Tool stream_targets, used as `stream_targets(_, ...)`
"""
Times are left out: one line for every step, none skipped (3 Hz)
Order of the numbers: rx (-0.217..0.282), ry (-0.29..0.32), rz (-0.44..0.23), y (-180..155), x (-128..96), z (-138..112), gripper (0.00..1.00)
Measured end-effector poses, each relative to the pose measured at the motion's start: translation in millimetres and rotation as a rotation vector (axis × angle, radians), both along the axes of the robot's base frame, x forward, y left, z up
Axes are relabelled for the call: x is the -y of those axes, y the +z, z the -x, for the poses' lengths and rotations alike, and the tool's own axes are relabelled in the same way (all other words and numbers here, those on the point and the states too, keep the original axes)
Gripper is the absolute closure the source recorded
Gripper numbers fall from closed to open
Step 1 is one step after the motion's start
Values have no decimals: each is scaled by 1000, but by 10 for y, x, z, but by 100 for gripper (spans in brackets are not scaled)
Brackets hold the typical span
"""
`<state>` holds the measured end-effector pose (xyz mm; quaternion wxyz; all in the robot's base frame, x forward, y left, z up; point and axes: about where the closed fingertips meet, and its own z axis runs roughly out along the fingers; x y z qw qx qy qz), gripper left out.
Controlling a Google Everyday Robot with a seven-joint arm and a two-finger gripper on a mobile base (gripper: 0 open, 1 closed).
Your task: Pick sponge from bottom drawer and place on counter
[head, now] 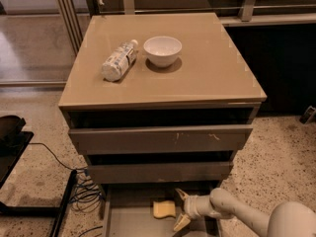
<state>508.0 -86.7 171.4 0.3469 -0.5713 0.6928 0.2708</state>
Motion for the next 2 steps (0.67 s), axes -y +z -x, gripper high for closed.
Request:
stream_targets(-21, -34, 18, -244, -77, -46, 0)
stream_targets(-42, -63, 26, -417, -141, -49, 0)
